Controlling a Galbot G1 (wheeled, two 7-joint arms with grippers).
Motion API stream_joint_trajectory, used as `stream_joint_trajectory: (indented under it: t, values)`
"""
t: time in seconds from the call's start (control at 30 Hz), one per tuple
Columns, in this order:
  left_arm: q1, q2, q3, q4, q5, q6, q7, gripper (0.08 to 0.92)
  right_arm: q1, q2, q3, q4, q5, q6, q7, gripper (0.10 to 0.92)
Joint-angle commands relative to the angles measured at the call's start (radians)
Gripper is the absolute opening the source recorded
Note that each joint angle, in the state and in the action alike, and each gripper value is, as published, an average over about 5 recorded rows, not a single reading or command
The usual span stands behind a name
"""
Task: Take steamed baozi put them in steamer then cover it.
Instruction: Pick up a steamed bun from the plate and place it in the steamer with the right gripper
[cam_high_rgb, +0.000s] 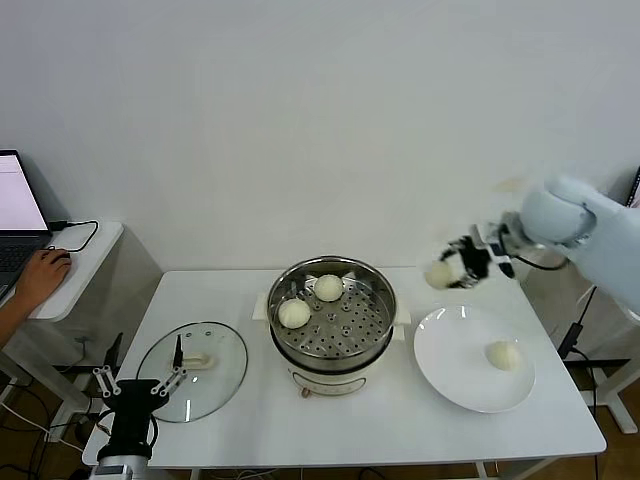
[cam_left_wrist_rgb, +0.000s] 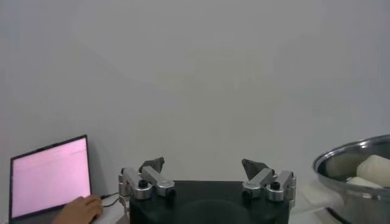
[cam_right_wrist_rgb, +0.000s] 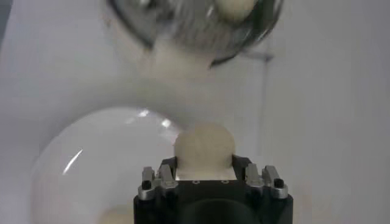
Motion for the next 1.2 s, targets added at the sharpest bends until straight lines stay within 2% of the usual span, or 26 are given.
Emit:
stream_joint_trajectory:
  t: [0.03,0.5,0.7,0.93,1.2]
  values:
    - [0.005,-0.002,-0.008,-0.002,-0.001,0.0,-0.001,0.823,0.146,0.235,-0.16,0.055,0.059,0.121,0.038,0.577]
    - [0.014,-0.028,-0.036,-0.015,0.0,0.002,0.001,0.823,0.012,0.355,-0.239,-0.057,-0.188,0.445,0.03,0.585]
    - [0.02,-0.038,-0.046,-0.013,-0.001,-0.002,-0.001,0.823,-0.009,0.41,-0.257,-0.101,-0.24,0.544,0.027,0.589]
    - [0.032,-0.045,-0.046,-0.006,0.0,-0.013,-0.006,0.823,-0.029,0.451,-0.262,-0.119,-0.265,0.598,0.023,0.595]
    - [0.037,-0.051,-0.048,-0.006,0.002,-0.016,-0.008,0.823,-0.02,0.431,-0.276,-0.091,-0.264,0.61,0.01,0.611]
